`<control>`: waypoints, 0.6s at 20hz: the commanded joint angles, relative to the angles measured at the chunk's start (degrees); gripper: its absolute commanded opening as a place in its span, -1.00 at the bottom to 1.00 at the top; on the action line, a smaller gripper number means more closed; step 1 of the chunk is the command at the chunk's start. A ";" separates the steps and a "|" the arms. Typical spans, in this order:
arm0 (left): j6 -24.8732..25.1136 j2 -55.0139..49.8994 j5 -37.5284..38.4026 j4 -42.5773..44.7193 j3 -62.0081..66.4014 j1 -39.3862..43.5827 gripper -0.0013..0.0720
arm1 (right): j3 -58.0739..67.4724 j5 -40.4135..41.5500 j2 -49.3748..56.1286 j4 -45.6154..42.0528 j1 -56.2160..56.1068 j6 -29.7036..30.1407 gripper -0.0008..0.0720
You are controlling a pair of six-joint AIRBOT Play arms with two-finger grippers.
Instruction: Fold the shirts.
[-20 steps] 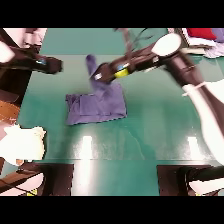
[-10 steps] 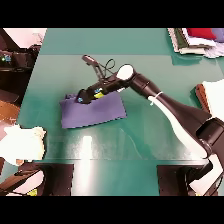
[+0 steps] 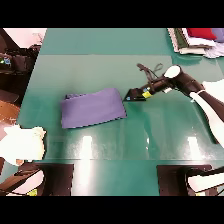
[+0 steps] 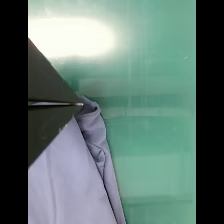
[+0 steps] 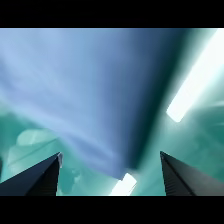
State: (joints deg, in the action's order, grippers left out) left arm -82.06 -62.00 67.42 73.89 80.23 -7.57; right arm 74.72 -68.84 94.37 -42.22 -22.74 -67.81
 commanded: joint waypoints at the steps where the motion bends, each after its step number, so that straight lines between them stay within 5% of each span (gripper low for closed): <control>1: 0.00 0.02 -1.25 -1.36 0.07 0.09 -0.89 | -4.98 0.31 2.25 3.34 5.27 1.25 0.96; 9: 0.00 -0.02 -1.92 -1.97 0.07 0.09 -0.89 | 10.08 -0.92 16.50 15.43 -5.92 2.75 0.94; 11: 0.02 -0.02 -1.79 -1.97 0.07 0.09 -0.89 | 13.00 -1.01 18.88 16.24 -8.98 2.78 0.77; 12: 0.00 -0.02 -1.79 -2.08 0.07 0.09 -0.89 | 14.34 -1.03 19.67 16.22 -9.94 2.75 0.41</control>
State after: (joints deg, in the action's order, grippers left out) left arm -82.06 -62.00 65.63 71.99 80.23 -7.51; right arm 84.93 -69.36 110.67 -29.04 -29.06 -65.17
